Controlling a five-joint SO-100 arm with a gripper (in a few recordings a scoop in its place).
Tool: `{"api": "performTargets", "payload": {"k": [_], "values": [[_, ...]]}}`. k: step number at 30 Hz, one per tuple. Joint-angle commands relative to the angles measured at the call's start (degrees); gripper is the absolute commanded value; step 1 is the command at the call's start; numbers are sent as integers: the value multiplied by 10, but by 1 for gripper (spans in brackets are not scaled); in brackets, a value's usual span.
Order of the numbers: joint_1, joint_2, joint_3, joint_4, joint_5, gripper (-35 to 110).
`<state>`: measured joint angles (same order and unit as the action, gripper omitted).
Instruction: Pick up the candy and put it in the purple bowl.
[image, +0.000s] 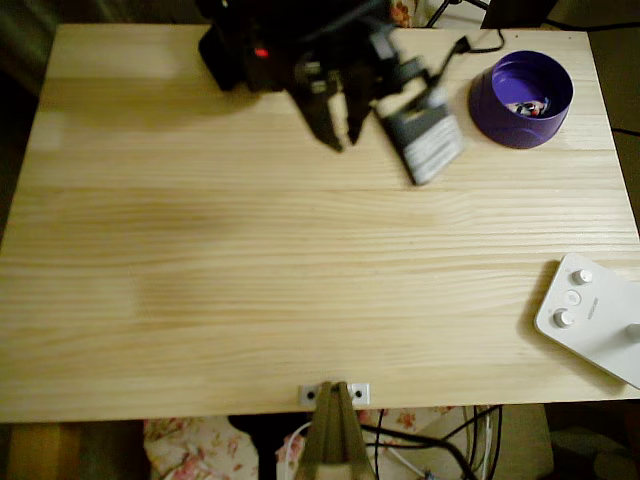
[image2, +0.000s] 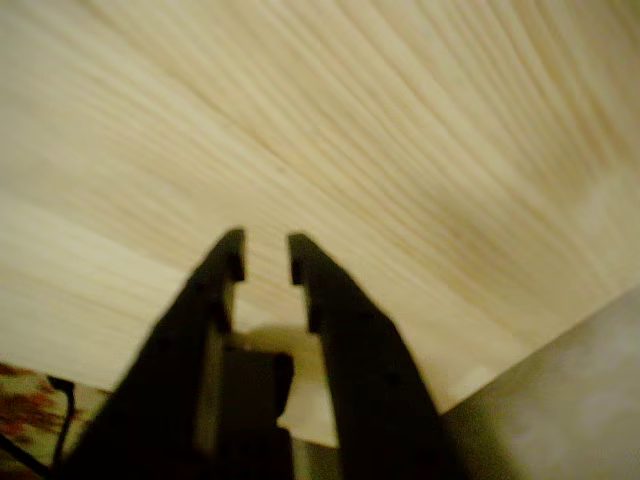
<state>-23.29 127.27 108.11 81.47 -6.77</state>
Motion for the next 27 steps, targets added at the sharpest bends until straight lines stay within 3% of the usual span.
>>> {"api": "performTargets", "payload": {"k": [1, 16, 27], "values": [[70, 60, 10, -6, 2, 4], [256, 170, 185, -102, -40, -1], [352, 398, 425, -167, 34, -1]]}}
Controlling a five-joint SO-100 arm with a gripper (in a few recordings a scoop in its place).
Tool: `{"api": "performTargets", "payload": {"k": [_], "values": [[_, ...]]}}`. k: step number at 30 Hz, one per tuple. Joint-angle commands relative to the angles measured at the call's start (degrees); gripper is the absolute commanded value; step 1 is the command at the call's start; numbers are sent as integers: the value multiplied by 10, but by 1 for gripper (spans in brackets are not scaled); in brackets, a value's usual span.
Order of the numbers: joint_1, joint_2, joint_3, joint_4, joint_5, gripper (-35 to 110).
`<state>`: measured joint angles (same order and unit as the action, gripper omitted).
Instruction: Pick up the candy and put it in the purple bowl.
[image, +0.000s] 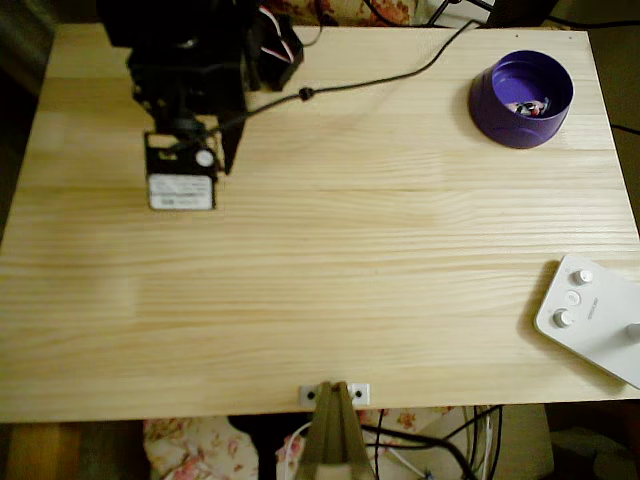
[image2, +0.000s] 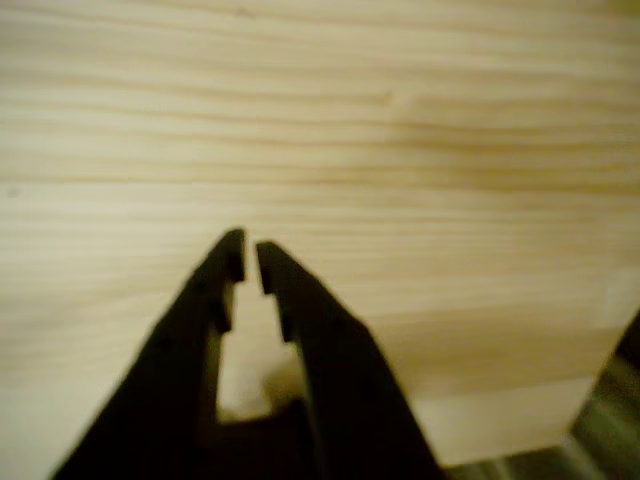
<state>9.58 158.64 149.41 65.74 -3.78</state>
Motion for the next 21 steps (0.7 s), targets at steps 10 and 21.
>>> {"api": "performTargets", "payload": {"k": [10, 21], "values": [[16, 207, 109, 21, 74, 0], [25, 304, 192, 41, 76, -1]]}}
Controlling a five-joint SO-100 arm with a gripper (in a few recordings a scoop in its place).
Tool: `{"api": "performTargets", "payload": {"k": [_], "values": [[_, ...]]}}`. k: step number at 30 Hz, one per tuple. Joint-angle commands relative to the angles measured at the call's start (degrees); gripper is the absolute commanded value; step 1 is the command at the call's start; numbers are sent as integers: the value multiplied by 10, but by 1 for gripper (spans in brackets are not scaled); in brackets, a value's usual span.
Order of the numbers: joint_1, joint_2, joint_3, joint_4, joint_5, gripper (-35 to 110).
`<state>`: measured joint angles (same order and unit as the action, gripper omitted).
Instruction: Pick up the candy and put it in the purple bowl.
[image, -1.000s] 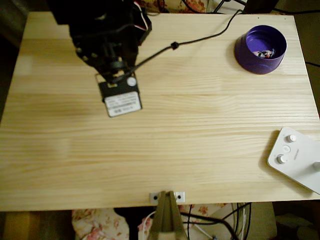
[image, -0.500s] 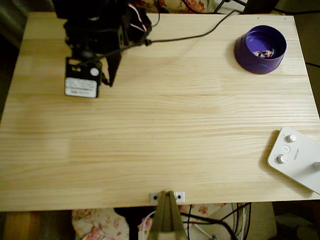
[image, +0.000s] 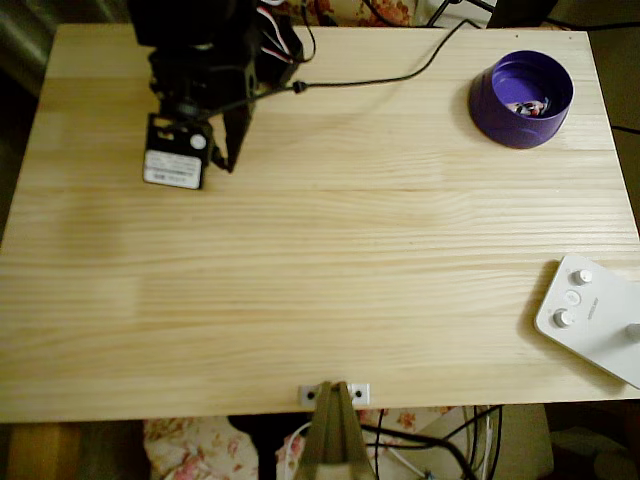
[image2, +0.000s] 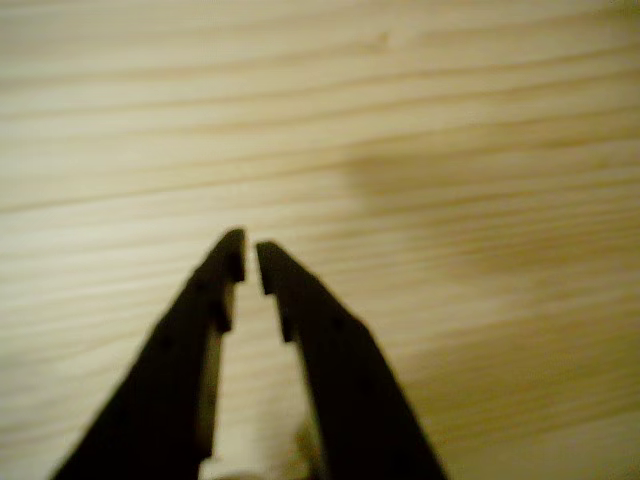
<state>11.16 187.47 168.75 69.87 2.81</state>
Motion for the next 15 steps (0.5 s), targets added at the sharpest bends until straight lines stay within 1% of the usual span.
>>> {"api": "performTargets", "payload": {"k": [1, 15], "values": [[10, 16, 3, -2, 11, -1], [12, 16, 14, -6, 11, -1]]}}
